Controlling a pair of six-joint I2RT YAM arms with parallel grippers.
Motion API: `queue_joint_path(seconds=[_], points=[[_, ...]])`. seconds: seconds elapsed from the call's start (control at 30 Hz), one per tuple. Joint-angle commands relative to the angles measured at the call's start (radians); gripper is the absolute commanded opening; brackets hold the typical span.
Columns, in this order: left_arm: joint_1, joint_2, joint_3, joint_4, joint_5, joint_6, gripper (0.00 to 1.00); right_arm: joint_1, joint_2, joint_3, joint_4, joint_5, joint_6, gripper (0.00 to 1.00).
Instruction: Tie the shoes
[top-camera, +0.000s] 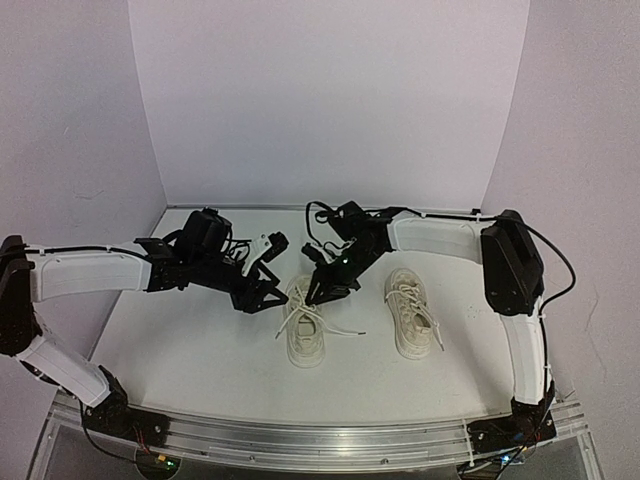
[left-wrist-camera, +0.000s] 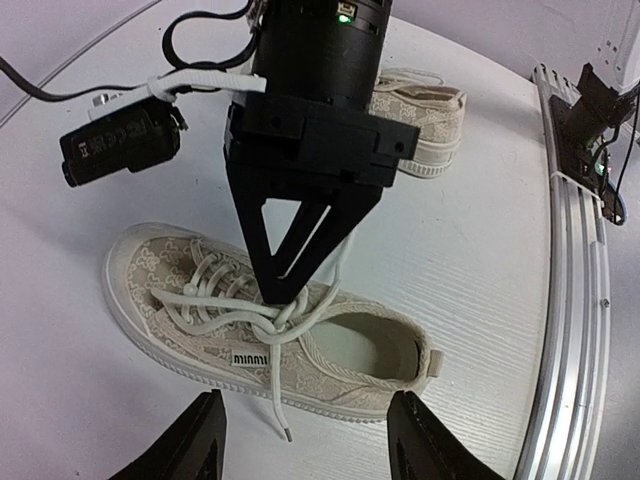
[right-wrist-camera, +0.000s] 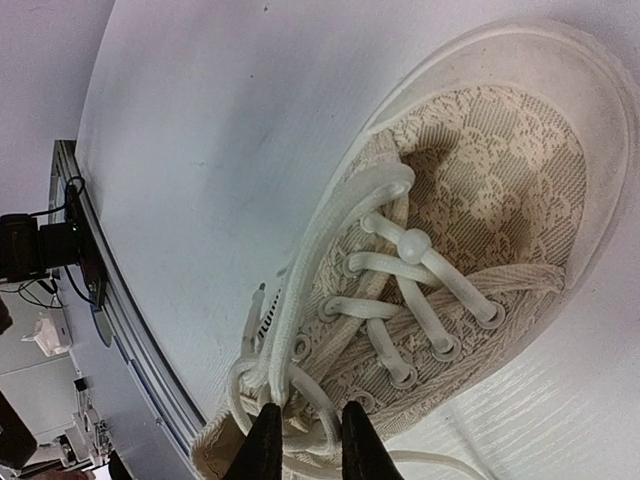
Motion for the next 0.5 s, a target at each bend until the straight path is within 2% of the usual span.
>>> queue_joint_path(seconds=[0.0,0.17,0.3,0.47], points=[[0.002,0.021,0.065,-0.007,0.012,0.034,0.57,0.012,0.031,0.051,-0.039,0.03,-0.041,0.16],[0.002,0.037,0.083,-0.014,0.018,0.048,0.56,0.012,0.023,0.073,-0.06,0.051,-0.049,0.0],[0.001,0.037,0.09,-0.016,0.013,0.088,0.55,0.012,-0.002,0.077,-0.059,0.061,-0.036,0.0],[-0.008,0.033,0.112,-0.022,-0.008,0.193,0.47,0.012,-0.038,0.046,-0.042,0.068,0.005,0.0]])
